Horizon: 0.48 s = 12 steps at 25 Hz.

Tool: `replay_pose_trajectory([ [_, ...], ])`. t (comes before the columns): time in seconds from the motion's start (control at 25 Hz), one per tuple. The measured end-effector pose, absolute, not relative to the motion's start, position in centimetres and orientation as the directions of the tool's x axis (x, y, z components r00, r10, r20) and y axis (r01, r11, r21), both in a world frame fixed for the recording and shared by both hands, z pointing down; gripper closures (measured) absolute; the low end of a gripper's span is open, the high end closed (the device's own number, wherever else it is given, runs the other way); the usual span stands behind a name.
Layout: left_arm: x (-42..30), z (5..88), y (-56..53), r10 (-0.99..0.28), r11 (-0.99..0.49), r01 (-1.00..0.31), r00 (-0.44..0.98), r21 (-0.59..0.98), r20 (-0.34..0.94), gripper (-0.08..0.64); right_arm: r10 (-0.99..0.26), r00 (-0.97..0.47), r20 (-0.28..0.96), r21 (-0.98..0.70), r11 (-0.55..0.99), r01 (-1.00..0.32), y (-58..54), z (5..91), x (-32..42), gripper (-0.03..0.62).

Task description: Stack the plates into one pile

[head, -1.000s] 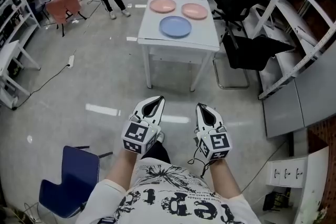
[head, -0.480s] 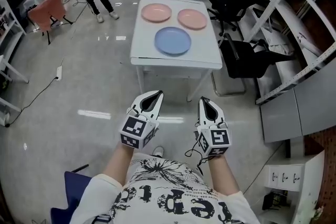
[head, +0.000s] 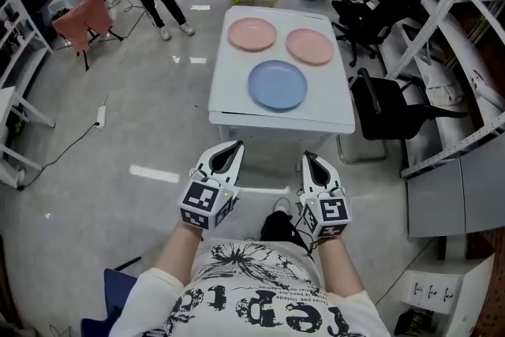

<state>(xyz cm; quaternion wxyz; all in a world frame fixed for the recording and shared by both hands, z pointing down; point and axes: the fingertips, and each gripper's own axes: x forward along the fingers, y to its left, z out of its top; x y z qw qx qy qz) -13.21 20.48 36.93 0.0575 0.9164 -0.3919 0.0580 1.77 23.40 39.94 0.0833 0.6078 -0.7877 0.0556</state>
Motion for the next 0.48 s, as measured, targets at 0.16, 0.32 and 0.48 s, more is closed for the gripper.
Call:
replay_pose_trajectory([
  [0.16,-12.0,38.1,15.5,-0.722,-0.671,-0.739,0.669,0.056,0.177,0.557,-0.943,-0.262,0.204,0.003,0.268,-0.963,17.8,40.7,4.3,0.586],
  [0.32,-9.3,38.4,9.9,-0.739,-0.646,-0.762,0.641,0.054,0.208,0.557,-0.929,-0.298,0.22,-0.016,0.302,-0.953,11.4,41.2,7.3,0.586],
  [0.48,-5.8,38.5,3.7,-0.719,-0.666,-0.746,0.652,0.032,0.239,0.557,-0.912,-0.351,0.211,-0.057,0.347,-0.936,3.5,40.5,10.0,0.586],
])
